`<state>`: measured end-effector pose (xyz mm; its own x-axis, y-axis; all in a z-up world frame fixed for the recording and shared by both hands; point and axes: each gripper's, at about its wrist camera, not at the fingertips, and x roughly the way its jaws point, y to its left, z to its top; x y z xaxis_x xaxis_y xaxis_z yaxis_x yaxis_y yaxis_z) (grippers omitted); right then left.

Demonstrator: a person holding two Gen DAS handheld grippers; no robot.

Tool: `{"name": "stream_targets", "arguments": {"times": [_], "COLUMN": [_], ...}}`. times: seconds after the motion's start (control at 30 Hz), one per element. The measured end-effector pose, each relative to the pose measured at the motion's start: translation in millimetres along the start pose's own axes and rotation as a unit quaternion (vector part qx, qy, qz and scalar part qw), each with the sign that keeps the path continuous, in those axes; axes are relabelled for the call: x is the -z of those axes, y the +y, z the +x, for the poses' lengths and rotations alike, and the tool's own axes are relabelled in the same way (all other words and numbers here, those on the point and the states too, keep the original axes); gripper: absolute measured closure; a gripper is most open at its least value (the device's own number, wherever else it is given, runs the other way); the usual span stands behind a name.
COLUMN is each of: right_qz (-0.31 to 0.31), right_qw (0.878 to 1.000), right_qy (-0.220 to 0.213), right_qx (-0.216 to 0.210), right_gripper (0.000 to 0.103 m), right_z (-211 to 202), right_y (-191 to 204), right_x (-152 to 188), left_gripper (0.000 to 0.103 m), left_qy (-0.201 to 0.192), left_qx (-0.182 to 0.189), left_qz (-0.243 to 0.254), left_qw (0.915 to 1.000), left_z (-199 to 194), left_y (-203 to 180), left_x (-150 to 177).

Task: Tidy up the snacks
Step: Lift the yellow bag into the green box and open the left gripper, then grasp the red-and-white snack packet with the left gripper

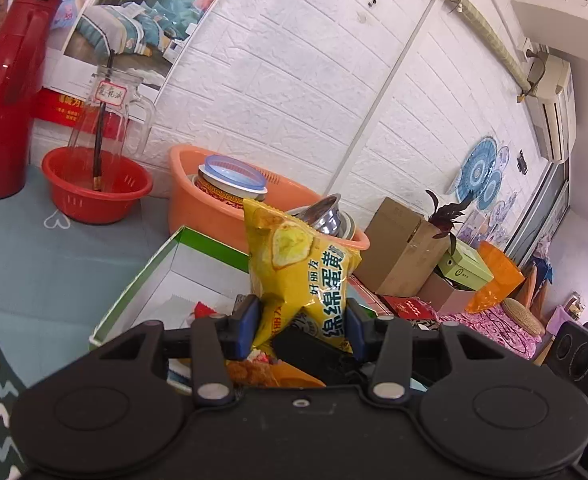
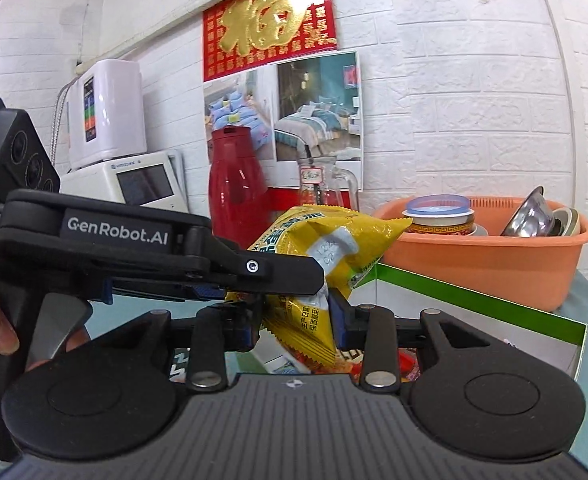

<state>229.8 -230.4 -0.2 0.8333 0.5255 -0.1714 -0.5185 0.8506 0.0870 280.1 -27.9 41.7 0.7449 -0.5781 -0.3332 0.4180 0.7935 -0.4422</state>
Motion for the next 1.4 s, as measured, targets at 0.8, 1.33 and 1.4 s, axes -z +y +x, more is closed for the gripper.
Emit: {"name": "stream_targets", "arguments": {"times": [0.8,1.33,1.4], "right_qz": [-0.040,-0.043,-0.035], "right_qw": [0.997,0.996,0.996], "right_qy": [0.022,0.052,0.066], "right_qx": [0.066,0.058,0.053], "right_gripper": [0.000,0.000,0.000], "right_z": [-25.8,-64.7,-64.7], "right_y": [12.7,39.7,40.9], "right_x": [12.1,45.2,50.8], "left_gripper": [0.000,0.000,0.000], "left_qy": [0.022,0.065,0.071], "left_qx": [-0.099,-0.122,-0.123], "left_qz": [0.016,0.018,0.015], "left_qw": [0.9947,0.9903,0.9897], "left_z": [-26.4,-45.3,-43.0], "left_y": [-13.6,-20.8,-17.8], "left_x": [26.5,62.0,64.3]}}
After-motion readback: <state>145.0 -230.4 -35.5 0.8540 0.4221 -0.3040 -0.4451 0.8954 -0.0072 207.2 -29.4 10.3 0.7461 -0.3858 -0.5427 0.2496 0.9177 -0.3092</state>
